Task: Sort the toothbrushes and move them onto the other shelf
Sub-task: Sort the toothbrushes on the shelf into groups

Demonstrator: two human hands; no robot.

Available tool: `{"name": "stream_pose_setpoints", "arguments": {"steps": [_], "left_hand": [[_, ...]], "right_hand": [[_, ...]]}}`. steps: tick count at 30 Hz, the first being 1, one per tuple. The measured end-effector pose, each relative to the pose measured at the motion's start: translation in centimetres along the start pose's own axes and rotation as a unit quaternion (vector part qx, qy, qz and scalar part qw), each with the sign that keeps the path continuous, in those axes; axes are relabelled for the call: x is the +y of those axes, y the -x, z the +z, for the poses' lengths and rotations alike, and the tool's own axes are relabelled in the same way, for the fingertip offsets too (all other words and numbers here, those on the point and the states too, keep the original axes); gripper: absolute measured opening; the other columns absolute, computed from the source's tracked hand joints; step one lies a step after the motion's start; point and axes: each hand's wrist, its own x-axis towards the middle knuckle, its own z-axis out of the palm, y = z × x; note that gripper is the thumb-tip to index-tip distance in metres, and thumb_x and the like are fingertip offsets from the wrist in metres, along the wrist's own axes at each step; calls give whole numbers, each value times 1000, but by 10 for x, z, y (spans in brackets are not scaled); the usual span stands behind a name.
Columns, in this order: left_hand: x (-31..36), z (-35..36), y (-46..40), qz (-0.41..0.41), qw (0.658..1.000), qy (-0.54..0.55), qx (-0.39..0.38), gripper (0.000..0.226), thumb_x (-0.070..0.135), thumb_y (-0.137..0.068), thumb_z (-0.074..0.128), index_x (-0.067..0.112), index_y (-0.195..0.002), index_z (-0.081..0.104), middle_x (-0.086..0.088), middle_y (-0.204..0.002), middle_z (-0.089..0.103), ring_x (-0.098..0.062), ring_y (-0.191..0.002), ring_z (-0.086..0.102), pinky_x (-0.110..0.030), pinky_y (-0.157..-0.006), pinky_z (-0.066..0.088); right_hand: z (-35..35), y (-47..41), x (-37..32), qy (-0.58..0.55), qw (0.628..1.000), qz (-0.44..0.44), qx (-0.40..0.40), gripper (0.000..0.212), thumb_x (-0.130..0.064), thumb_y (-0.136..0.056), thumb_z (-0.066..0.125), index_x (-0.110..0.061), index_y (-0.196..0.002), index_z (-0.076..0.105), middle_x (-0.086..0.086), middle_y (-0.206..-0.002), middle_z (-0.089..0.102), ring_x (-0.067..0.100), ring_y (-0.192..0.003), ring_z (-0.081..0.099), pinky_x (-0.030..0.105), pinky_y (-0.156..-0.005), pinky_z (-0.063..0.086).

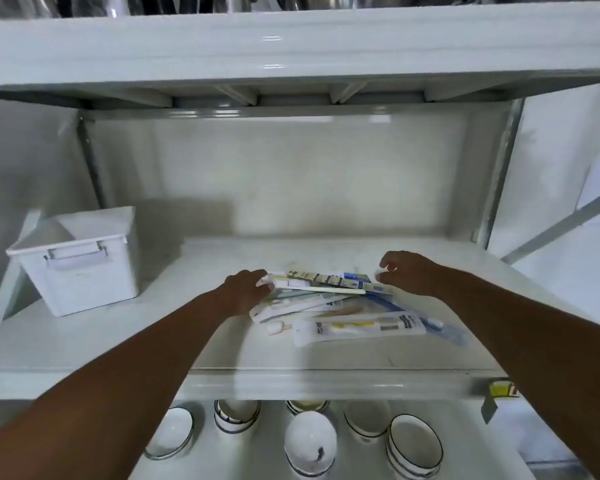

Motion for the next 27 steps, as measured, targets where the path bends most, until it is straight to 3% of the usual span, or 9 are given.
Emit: {"name": "stream_pose_setpoints", "arguments": {"steps": [3,7,11,14,18,20,22,25,27], "left_hand": [[3,7,-15,-7,1000,13,24,54,45,-94,46,8,-133,50,-19,-134,53,-33,-125,49,-34,-103,35],[16,9,-31,23,998,4,50,53,43,-90,49,12,-132,53,-11,-135,55,-30,-127,49,-33,-105,33],[19,12,-51,49,998,20,22,63,65,-66,45,22,-109,63,-7,-114,67,-28,-106,63,-36,-95,46],[33,12,-58,64,997,-15,-27,45,56,-81,59,32,-119,59,1,-122,64,-19,-115,58,-35,-103,43],[36,17,-68,37,997,36,-56,96,78,-61,61,31,-142,39,4,-134,54,-16,-127,50,-33,-111,37],[34,21,-75,46,998,31,-43,105,81,-54,59,30,-143,37,1,-134,55,-20,-127,51,-38,-110,39],[34,25,-79,45,998,17,-39,95,67,-65,68,27,-145,35,1,-142,48,-18,-132,45,-37,-113,35],[32,29,-86,49,996,47,-61,104,79,-54,65,26,-141,42,8,-140,46,-11,-131,43,-33,-115,32],[33,32,-90,39,995,63,-70,84,60,-69,69,22,-140,46,1,-145,46,-18,-136,42,-36,-117,30]], "right_hand": [[12,-17,-10,-13,999,-24,-27,46,-40,-90,62,-14,-126,54,8,-126,57,22,-108,53,30,-88,41],[28,-43,-15,15,996,-47,-68,54,-49,-85,62,-20,-129,52,4,-129,58,24,-115,55,39,-99,45],[39,-62,-4,9,994,-71,-85,41,-51,-82,65,-22,-110,57,2,-109,60,20,-96,53,31,-80,43],[40,-68,2,2,990,-98,-100,34,-50,-81,67,-21,-96,57,-3,-95,53,17,-90,51,28,-75,38],[27,-74,17,-53,990,-120,-47,40,-48,-77,73,-16,-100,66,-3,-94,57,16,-91,56,27,-78,44],[13,-73,28,-74,992,-101,-9,45,-46,-76,75,-11,-103,66,1,-96,61,18,-90,59,27,-74,45],[1,-71,42,-82,995,-52,19,44,-46,-76,74,-8,-97,65,6,-91,65,18,-76,60,26,-59,44],[-5,-68,68,-60,997,47,25,44,-50,-78,70,-9,-91,60,9,-82,65,17,-61,56,23,-44,38],[-1,-68,84,-41,995,88,18,52,-51,-78,68,-7,-104,58,5,-83,59,13,-61,54,23,-44,37]]}}
